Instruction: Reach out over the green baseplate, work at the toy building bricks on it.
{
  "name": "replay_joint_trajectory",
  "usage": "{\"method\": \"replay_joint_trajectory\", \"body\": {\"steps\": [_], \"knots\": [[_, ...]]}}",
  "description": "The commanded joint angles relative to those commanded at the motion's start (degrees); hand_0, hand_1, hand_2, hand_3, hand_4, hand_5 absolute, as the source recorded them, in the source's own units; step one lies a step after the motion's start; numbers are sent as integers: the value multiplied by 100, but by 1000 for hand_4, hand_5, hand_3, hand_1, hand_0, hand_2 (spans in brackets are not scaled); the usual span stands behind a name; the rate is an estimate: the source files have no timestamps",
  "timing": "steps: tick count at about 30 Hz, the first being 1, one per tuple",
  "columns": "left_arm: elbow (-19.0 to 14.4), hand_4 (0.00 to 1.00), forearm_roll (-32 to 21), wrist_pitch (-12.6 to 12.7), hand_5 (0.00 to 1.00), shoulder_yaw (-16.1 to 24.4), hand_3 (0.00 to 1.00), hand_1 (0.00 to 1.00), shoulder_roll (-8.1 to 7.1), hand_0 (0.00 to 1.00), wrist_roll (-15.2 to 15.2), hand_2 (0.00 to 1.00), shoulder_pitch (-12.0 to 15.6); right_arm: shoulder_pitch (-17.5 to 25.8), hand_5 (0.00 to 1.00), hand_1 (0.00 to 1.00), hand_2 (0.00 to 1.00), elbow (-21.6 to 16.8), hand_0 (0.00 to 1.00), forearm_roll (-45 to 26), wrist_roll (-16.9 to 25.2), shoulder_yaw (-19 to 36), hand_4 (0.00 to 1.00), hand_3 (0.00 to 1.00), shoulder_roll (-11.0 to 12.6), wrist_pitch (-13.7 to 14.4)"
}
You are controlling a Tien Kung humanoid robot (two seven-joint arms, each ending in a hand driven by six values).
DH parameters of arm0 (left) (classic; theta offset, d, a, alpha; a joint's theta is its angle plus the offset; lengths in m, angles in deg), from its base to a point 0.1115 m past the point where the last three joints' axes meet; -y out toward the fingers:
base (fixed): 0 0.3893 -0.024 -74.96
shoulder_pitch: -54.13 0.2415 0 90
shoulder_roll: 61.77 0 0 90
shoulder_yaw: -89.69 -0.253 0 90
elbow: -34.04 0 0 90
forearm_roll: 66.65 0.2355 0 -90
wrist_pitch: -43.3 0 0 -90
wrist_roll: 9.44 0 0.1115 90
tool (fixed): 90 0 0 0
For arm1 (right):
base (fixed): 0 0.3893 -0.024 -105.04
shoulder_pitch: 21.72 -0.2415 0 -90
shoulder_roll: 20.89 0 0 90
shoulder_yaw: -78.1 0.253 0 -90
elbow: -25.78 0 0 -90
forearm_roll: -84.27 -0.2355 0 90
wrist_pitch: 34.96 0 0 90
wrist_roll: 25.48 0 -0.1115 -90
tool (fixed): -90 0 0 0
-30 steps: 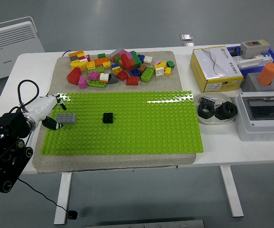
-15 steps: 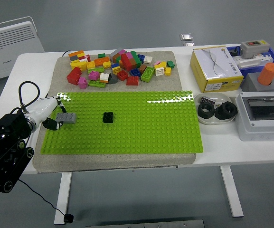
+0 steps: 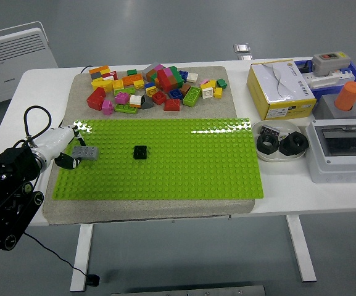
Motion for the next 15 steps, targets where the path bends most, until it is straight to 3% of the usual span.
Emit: {"method": "replay_joint_trajectory", "body": {"steps": [2,3,15], "knots": [[13,739,0,22,2,15,501,998,1,998,3,998,6,0,998,683,824,0,684,-9,1,-7,875,964,0,1],[16,885,0,30,2,18,488,998,2,998,3,998,8,0,998,681,824,0,686,-11,1,-10,875,964,1,2],[16,895,-6,105,2,54,486,998,11,998,-32,993,25,2,998,678,823,0,688,-63,3,-69,875,961,8,9]]}}
